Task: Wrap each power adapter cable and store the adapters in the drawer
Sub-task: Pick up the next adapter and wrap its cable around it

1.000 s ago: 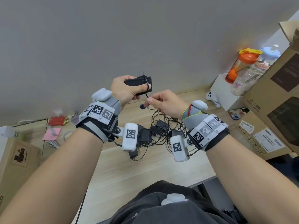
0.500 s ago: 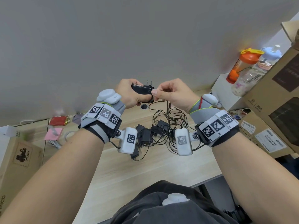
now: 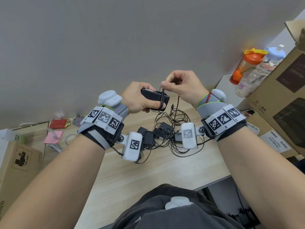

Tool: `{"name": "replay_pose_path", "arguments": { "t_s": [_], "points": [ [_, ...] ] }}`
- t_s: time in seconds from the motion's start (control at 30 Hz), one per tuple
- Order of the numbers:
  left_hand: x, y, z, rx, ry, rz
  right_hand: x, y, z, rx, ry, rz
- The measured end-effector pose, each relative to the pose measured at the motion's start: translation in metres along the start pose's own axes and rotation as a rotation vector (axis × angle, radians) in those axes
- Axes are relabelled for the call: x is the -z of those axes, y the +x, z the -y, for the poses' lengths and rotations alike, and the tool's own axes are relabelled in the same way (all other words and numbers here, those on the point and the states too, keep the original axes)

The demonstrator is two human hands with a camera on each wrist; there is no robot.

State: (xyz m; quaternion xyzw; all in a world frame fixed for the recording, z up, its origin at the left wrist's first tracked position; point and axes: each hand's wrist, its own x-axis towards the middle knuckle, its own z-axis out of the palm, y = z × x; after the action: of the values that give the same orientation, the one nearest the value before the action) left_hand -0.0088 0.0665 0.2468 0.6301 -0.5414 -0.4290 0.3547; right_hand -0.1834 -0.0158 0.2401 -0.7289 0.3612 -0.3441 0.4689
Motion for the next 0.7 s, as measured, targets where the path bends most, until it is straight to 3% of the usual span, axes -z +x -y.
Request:
{"name": "replay_pose_path", "arguments": {
  "t_s": [0.33,0.5,0.7],
  "points": [
    [-0.002,-0.005,-0.013,-0.051,-0.079,0.066,-0.003,0.000,-0.017,-0.069,0.163,0.024],
    [-0.004,-0.001,-0.015,-0.059,-0.235,-0.081,-0.020,-0.004,-0.024,-0.121,0.144,-0.013],
    [0.002,0.008,-0.014,-0.049,-0.330,-0.278,-0.038,-0.013,-0.026,-0.124,0.029,0.167]
  ]
}}
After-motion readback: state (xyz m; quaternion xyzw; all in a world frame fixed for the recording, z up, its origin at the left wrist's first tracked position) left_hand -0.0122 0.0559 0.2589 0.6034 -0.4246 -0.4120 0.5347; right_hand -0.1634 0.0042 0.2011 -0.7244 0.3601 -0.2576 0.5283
